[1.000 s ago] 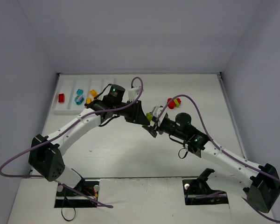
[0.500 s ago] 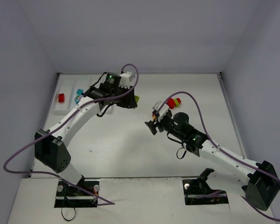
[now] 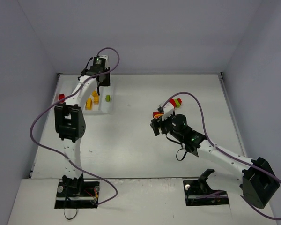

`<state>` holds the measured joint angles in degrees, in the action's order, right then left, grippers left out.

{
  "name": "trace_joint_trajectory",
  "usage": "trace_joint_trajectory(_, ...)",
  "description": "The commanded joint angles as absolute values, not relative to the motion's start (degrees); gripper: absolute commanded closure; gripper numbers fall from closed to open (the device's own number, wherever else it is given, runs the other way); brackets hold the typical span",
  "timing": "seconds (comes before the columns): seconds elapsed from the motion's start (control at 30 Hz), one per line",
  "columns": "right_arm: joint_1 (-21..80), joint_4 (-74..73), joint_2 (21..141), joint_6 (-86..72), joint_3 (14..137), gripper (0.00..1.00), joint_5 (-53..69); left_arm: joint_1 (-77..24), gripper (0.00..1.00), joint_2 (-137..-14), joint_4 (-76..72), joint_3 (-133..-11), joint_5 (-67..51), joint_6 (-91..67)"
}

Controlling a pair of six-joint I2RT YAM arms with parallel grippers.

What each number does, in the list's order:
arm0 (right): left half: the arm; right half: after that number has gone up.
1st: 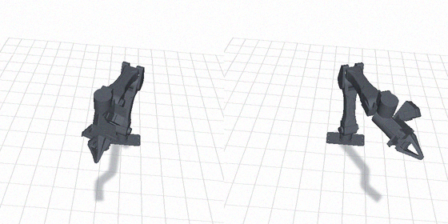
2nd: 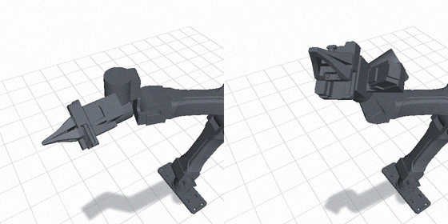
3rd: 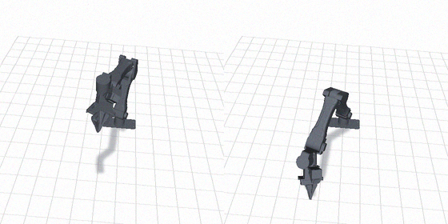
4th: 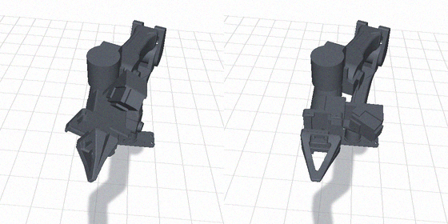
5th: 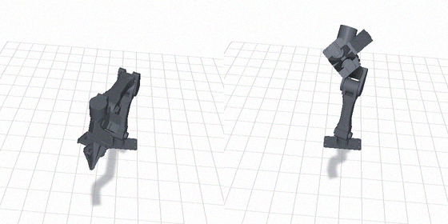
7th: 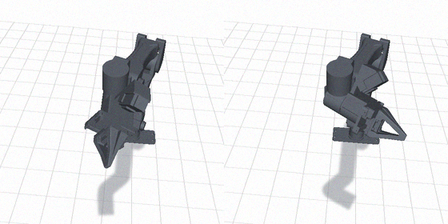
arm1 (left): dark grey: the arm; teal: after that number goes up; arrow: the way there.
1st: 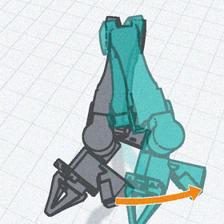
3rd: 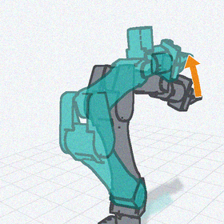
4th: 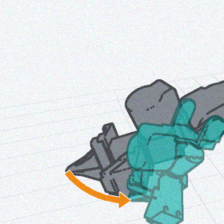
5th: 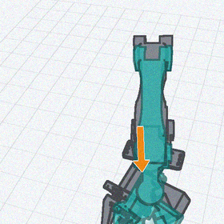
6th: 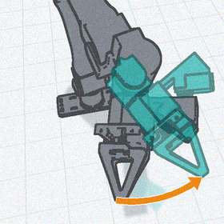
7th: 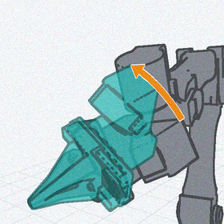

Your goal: Sort the legos into containers by color

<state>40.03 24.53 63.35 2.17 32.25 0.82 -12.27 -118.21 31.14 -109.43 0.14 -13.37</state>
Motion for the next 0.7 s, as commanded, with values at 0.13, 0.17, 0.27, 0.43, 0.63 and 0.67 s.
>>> trace_joint_trajectory(0.13,39.5,24.7,61.3,-5.9,32.4,0.3,1.1,-9.9,0.9,-133.5,31.8,-130.0,3.9,-12.0)
trace_joint_trajectory(0.17,39.4,24.5,60.9,-6.1,32.3,0.3,0.8,-9.9,0.88,-134.6,32.0,-131.1,3.8,-11.7)
trace_joint_trajectory(0.27,39.2,24.4,61.3,-6.2,32.1,0.3,-2.0,-9.8,0.81,-138.0,31.9,-133.9,3.3,-11.6)
trace_joint_trajectory(0.43,38.8,23.6,63.7,-7.0,32.8,0.3,-4.7,-9.2,0.55,-139.3,32.0,-133.9,2.2,-12.1)
trace_joint_trajectory(0.63,36.8,22.8,64.7,-9.8,33.7,0.29,-7.5,-9.3,0.32,-133.3,30.7,-129.3,1.1,-12.7)
trace_joint_trajectory(0.67,36.3,22.4,64.9,-10.0,34.2,0.29,-7.6,-9.3,0.31,-132.2,30.6,-127.8,0.8,-13.0)
